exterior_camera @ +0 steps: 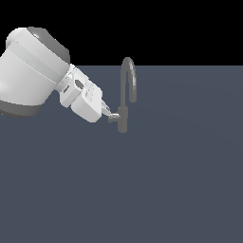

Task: Turn on the faucet by rotating a designated handle.

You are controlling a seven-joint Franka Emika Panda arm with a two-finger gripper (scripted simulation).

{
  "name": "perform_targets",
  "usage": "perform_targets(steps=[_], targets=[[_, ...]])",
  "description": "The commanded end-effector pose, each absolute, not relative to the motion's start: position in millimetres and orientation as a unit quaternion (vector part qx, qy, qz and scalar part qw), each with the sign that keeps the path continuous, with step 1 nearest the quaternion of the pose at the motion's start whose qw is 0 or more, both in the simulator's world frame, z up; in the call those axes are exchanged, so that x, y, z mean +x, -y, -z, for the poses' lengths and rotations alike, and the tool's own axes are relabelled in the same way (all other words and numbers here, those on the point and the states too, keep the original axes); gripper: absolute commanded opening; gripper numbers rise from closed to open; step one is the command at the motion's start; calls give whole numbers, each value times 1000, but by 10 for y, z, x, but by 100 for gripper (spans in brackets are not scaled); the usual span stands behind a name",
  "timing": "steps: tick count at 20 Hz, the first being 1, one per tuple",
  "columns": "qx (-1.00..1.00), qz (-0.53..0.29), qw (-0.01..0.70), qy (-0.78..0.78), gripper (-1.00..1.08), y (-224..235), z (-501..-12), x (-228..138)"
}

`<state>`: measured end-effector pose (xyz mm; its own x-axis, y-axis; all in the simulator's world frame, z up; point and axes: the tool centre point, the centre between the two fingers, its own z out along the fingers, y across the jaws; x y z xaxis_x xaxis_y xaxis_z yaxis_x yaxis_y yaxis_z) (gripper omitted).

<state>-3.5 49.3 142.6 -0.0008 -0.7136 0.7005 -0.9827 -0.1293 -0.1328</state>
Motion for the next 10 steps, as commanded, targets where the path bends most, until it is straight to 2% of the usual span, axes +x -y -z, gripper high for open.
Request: perform_targets(steps=[1, 5, 7, 10], targets=[[675, -323, 216, 627, -100, -419, -1229, -161], [673, -320, 219, 629, -100, -373, -1035, -274], [677, -329, 207, 625, -100, -484, -1183, -176], [676, -327, 210, 626, -100, -460, -1017, -168]])
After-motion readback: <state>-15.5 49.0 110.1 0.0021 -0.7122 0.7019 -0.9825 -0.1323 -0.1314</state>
